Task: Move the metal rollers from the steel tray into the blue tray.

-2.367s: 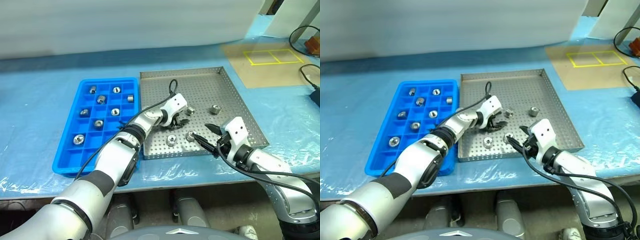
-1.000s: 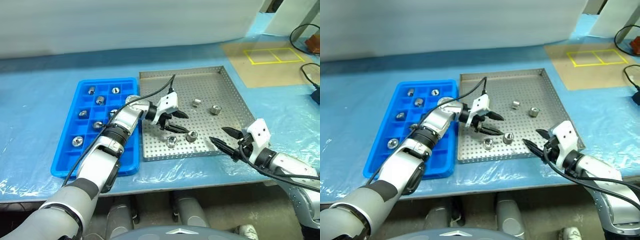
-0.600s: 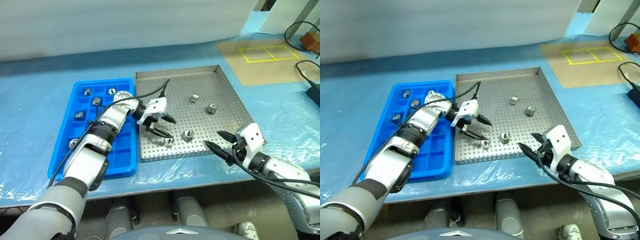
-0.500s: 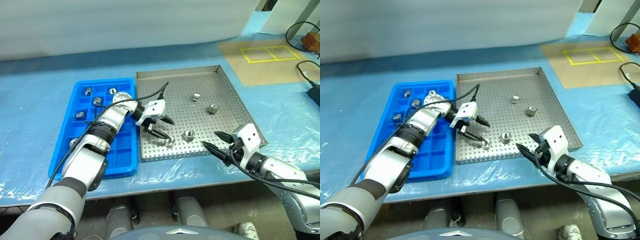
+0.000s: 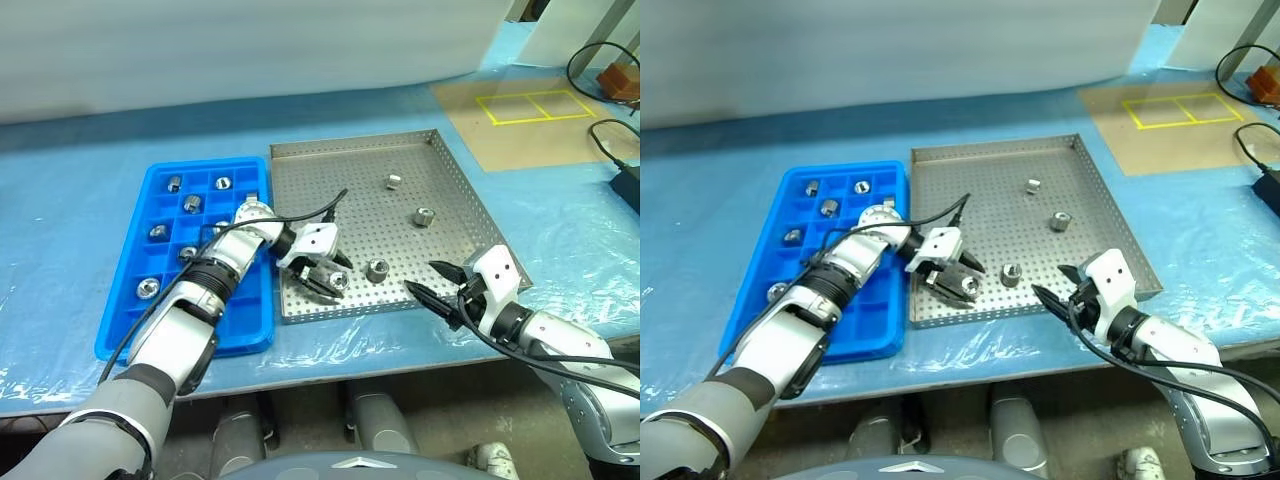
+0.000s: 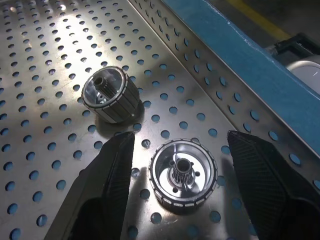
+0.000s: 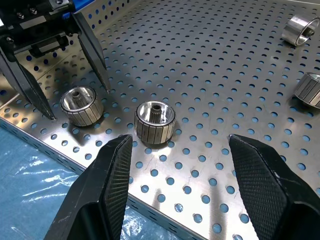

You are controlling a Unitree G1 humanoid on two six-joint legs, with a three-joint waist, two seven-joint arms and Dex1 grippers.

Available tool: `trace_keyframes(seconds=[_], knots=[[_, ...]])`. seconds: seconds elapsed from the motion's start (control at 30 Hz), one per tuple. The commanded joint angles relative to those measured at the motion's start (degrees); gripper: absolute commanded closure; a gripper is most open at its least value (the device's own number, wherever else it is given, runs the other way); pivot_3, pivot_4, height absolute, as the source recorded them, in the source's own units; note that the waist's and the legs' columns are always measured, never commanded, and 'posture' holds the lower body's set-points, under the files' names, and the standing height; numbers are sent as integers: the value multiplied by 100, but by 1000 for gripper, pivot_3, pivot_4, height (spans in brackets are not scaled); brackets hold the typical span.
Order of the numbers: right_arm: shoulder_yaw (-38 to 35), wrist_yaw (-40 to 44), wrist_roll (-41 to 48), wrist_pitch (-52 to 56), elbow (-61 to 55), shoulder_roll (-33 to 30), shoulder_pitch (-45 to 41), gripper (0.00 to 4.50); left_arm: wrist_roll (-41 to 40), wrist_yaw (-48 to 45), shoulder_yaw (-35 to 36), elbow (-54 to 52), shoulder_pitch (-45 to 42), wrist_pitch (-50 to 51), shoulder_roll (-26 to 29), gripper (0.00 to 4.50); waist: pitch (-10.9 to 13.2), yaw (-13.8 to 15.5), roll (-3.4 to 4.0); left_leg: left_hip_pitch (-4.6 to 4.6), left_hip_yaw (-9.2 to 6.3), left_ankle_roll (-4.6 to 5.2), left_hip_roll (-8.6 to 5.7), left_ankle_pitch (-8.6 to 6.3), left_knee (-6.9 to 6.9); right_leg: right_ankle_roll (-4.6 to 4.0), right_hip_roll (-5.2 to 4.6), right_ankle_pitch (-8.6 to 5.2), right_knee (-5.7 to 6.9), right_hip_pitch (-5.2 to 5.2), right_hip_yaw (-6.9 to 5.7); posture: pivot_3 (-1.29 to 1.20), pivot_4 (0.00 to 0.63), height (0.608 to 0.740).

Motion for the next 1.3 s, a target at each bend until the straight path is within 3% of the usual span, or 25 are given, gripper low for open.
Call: trace_keyframes(seconds=[0.03,0.53,0.73,1.03,1.3], knots=[[37,-27,-53,-147,-81,31,-45,1368,132,157,-103,41,-44,-109,-40,1397,0,1,0,0,0,0,0,0,0,0,0,0,0,0,0,-582,150,740],[168,-16,-216,-287,62,80,-108,1368,484,799,-317,-83,306,-204,-165,1397,-2,6,1,17,0,0,0,0,3,0,-1,0,1,22,0,-572,150,740],[190,14,-246,-301,122,78,-186,1368,546,1282,-238,52,251,-126,-278,2783,-2,5,2,19,-1,0,-2,0,10,0,-1,0,1,29,1,-562,150,740],[330,77,-276,-331,210,79,-354,1368,336,1794,16,-34,209,-95,-334,2764,-2,7,2,18,-2,0,-1,0,11,0,-1,0,1,27,0,-528,150,740],[547,595,-161,-387,602,-38,-1010,1368,-705,1735,867,-1780,334,1450,108,2764,-1,71,1,8,-3,0,1,1,10,-1,-1,1,17,8,-2,-396,150,740]])
